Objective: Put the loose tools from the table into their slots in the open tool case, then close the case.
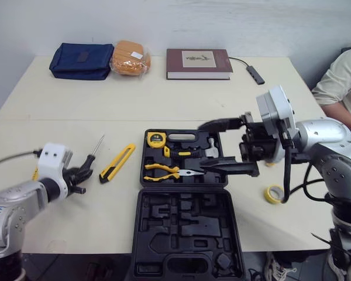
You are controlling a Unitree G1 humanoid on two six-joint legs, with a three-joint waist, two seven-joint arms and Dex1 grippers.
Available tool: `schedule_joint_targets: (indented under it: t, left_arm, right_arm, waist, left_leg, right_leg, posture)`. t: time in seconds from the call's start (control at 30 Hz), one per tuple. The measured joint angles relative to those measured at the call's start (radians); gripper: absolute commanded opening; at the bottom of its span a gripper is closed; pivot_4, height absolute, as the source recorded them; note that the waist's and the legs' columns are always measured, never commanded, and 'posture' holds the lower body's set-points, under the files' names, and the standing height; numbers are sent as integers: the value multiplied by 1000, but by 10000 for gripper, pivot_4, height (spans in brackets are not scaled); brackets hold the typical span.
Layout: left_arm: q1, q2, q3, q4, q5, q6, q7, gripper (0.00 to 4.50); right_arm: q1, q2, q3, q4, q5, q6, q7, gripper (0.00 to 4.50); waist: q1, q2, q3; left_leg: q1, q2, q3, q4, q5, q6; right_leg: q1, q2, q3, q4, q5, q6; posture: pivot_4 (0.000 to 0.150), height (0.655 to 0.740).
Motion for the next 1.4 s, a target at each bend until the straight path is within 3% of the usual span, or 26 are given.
schedule_joint_targets:
  t: [0.27, 0.47, 0.63, 0.93, 1.4]
  left_arm:
    - [-230, 138, -335, -49, -90, -60, -288, 8525]
    - [-438, 111, -651, -11, -14, -102, -397, 8525]
    - [-543, 89, -794, -5, 29, -104, -472, 8525]
    - [-581, 103, -968, -27, 129, -81, -525, 8525]
    - [-630, 23, -1013, -7, 193, -21, -496, 8525]
  right_arm:
    - [211, -116, -58, -98, -5, 14, 5, 45000]
    - [350, -163, -119, -150, -11, 27, -27, 45000]
    - [486, -195, -159, -192, -36, 23, -34, 45000]
    - [566, -199, -194, -230, -49, 18, -80, 45000]
    - [594, -197, -194, -230, -70, 9, -103, 45000]
  waist:
    - [-4, 2, 2]
    - [6, 0, 4]
    - [14, -1, 5]
    - [26, -2, 5]
    - [27, -3, 5]
  left_leg:
    - [1, 0, 2, -8, 4, 5]
    - [2, 0, 2, -9, 9, 5]
    - [2, 0, 2, -9, 10, 6]
    - [1, 0, 1, -7, 11, 6]
    - [0, 0, 0, -2, 12, 7]
  right_leg:
    - [1, 1, -1, -7, 0, 0]
    - [2, 2, -2, -6, 1, 2]
    - [2, 2, -1, -6, 2, 3]
    - [2, 3, -1, -5, 2, 3]
    - [3, 3, -2, -4, 2, 4]
  posture:
    - [1500, 7400]
    - [1500, 7400]
    - [1500, 7400]
    - [1500, 7400]
    - [1500, 7400]
